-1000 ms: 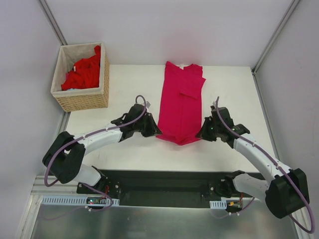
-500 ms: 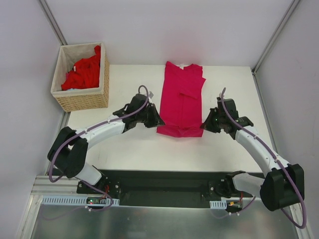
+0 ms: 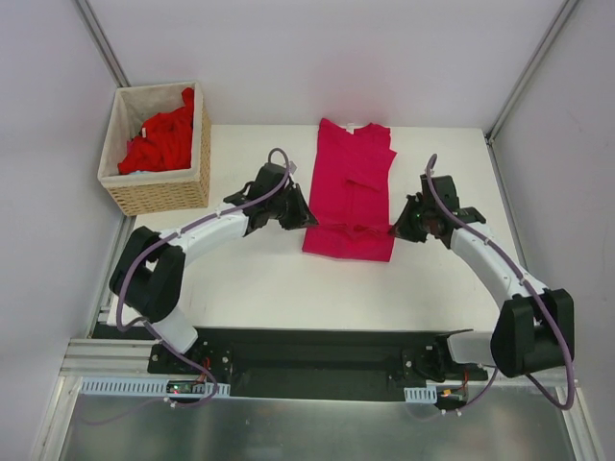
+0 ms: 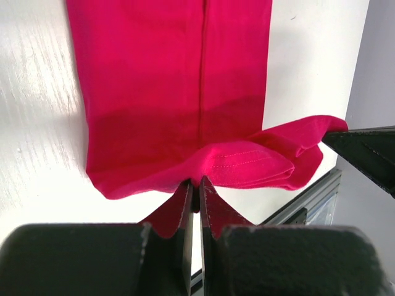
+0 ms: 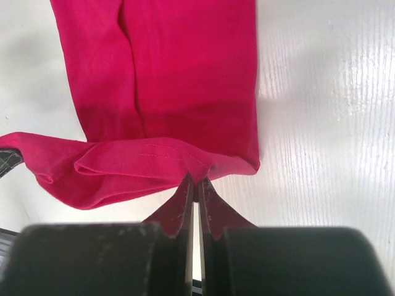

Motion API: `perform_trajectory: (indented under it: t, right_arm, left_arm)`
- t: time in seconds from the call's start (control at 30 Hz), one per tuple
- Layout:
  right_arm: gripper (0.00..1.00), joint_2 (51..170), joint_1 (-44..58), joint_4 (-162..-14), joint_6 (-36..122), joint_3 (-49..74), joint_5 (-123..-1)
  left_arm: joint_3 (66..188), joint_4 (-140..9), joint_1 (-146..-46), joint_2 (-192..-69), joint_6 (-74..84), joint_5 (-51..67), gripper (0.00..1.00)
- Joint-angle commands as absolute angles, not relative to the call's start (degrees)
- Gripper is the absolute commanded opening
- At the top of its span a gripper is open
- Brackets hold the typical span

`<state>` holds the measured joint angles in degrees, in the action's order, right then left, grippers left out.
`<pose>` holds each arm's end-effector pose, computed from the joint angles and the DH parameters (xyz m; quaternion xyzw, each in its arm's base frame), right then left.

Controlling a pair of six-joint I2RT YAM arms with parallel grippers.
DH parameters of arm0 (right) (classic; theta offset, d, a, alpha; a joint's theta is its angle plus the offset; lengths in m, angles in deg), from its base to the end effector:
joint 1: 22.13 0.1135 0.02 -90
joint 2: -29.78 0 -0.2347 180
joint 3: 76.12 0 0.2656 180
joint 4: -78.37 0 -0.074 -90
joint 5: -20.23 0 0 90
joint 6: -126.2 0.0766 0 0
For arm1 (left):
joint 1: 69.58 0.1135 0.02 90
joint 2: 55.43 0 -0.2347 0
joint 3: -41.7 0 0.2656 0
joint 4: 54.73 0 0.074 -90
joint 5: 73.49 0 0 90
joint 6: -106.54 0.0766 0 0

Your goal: Fold and stack the t-shirts

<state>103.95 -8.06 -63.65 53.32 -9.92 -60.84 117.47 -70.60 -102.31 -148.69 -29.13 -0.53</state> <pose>0.3105 0.0901 0.1949 -0.0046 0.9247 0.1700 0.3407 0.3325 -0.2404 0.1870 -0.0283 0.8730 -0.3976 0.2811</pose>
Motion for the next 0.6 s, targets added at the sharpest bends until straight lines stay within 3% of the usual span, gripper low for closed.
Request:
perform_trajectory:
  t: [0.0, 0.57]
  right_arm:
    - [0.01, 107.2, -9.4, -65.6, 52.2, -5.1, -59.1]
    - [0.01, 126.5, -12.0, -69.0, 54.4, 8.3, -56.6]
  left_arm:
    - [122.0, -71.7, -100.5, -151.1, -27.0, -2.3, 0.0]
    - [140.5, -73.4, -95.1, -169.0, -25.5, -9.0, 0.0]
